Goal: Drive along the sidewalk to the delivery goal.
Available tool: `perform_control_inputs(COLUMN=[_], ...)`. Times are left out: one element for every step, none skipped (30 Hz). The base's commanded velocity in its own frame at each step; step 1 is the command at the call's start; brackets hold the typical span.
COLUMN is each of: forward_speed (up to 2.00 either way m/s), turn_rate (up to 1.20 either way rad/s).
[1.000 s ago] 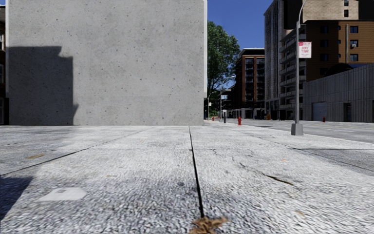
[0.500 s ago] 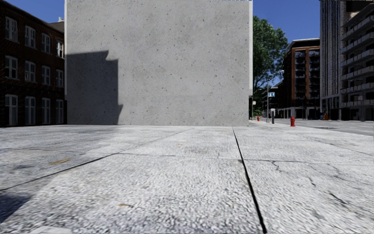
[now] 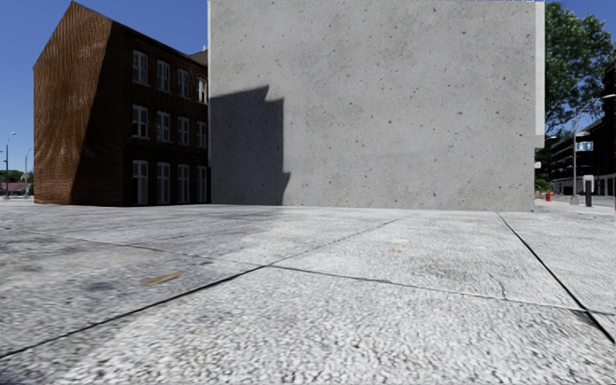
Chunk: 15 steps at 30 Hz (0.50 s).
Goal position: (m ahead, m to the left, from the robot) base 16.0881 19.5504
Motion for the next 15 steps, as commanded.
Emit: perform_control_inputs(forward_speed=[1.47,1.47,1.55,1.64,1.69,1.69,1.71,1.73,1.74,1.74,1.74,1.74,1.74,1.74,1.74], turn_rate=[0.66,0.66,0.66,0.66,0.66,0.66,0.66,0.66,0.66,0.66,0.66,0.66,0.66,0.66,0.66])
